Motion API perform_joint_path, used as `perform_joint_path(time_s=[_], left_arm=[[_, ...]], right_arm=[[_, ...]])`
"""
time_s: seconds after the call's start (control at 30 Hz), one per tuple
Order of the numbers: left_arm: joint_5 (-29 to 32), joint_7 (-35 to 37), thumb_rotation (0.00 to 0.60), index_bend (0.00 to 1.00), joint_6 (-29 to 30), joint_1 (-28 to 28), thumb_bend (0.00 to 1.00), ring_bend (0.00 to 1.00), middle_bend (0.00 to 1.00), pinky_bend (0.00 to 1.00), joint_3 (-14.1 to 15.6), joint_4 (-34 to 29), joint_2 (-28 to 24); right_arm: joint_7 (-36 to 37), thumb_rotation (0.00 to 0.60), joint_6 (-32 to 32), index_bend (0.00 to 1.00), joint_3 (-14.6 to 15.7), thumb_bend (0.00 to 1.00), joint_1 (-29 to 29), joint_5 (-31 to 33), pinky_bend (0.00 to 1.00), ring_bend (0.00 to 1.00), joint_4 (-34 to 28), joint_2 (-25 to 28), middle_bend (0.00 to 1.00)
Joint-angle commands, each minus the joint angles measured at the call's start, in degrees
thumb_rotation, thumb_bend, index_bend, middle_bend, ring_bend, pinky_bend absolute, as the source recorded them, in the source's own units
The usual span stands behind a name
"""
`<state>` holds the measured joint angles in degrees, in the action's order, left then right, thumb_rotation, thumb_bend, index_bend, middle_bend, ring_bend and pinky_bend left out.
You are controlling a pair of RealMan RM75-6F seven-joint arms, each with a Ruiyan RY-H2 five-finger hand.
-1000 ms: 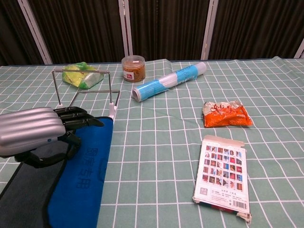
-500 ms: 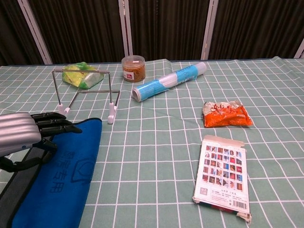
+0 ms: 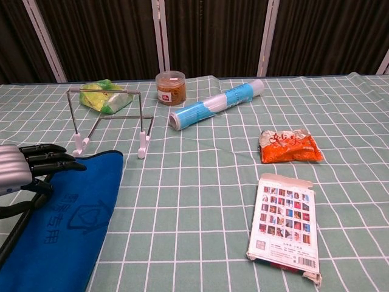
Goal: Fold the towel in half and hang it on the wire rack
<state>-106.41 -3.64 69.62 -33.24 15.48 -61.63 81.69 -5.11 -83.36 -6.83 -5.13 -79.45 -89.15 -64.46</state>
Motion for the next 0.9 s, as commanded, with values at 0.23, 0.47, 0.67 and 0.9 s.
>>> perform_joint_path(time_s=[0.23, 0.47, 0.67, 0.9], left_arm=[[-0.31, 0.94, 0.600, 0.75, 0.12, 0.70, 0.57, 0.00, 0.00, 0.00, -0.08, 1.78, 0.25], [-0.45, 1.90, 0.600, 0.75, 0.23, 1.47, 0.57, 0.00, 0.00, 0.00, 0.14, 3.33, 0.47], [-0.52, 2.55, 0.600, 0.75, 0.50, 2.00, 0.57, 0.00, 0.00, 0.00, 0.11, 4.24, 0.74], [-0.61, 2.86, 0.600, 0.30, 0.48, 2.37, 0.47, 0.00, 0.00, 0.00, 0.16, 4.80, 0.89]], right_arm=[[-0.13, 0.600, -0.11, 0.00, 0.02, 0.00, 0.04, -0.08, 0.00, 0.00, -0.16, 0.01, 0.00], [0.16, 0.600, -0.24, 0.00, -0.09, 0.00, 0.10, -0.02, 0.00, 0.00, -0.06, 0.06, 0.00], [0.05, 0.600, -0.34, 0.00, -0.02, 0.00, 0.10, -0.22, 0.00, 0.00, -0.19, 0.08, 0.00], [-0.13, 0.600, -0.49, 0.00, 0.06, 0.00, 0.16, -0.38, 0.00, 0.00, -0.39, 0.11, 0.00]])
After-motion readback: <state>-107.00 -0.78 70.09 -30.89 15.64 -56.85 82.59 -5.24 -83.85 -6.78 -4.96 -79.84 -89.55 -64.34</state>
